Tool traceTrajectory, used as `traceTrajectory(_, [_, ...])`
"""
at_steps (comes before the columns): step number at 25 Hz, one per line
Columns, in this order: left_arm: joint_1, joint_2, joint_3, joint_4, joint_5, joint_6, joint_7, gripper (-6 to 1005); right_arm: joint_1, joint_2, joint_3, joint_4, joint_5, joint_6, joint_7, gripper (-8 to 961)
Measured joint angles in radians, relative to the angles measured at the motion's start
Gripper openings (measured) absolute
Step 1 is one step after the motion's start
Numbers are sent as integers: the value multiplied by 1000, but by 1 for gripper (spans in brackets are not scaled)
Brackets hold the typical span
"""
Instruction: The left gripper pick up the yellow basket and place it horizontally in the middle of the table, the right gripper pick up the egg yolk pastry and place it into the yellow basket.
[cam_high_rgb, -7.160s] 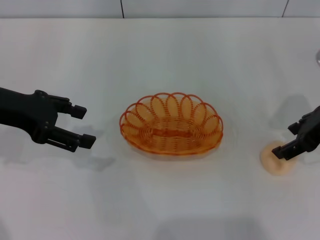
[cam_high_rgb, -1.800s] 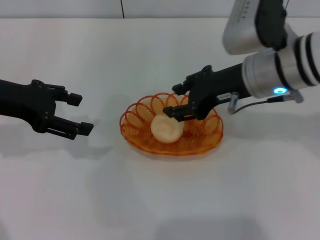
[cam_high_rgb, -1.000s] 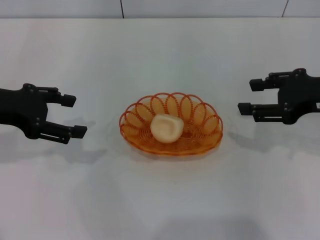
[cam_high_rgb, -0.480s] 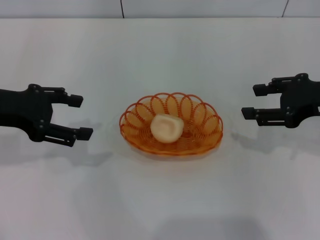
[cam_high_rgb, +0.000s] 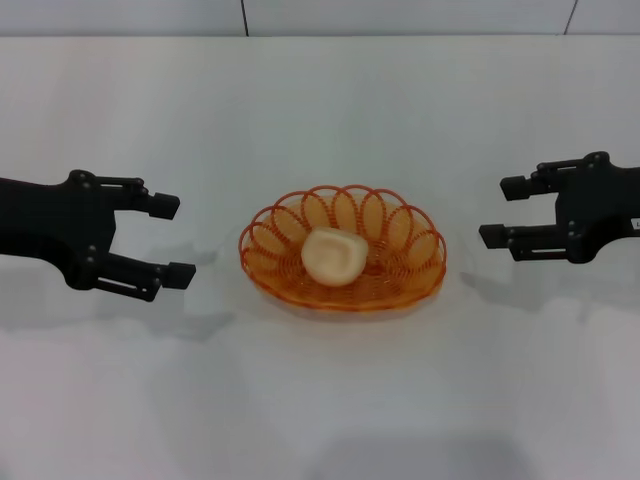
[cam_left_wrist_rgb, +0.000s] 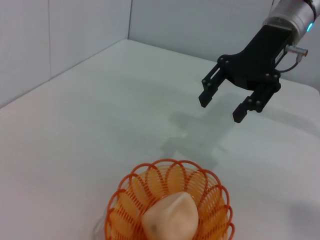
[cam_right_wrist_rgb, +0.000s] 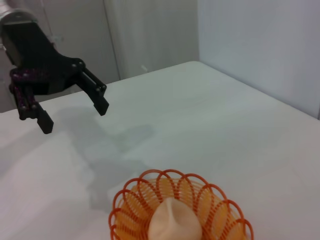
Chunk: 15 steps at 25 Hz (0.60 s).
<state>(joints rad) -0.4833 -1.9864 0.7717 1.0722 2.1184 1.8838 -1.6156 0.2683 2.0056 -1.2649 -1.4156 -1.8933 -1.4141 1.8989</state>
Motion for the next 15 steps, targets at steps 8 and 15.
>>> traceTrajectory(8, [0,-6,0,0,0,4,2,888,4,1,1,-1,0,-21,1,631])
traceTrajectory(15, [0,-8,0,0,0,5,2,888,5,1,-1,-7,0,-22,6,631])
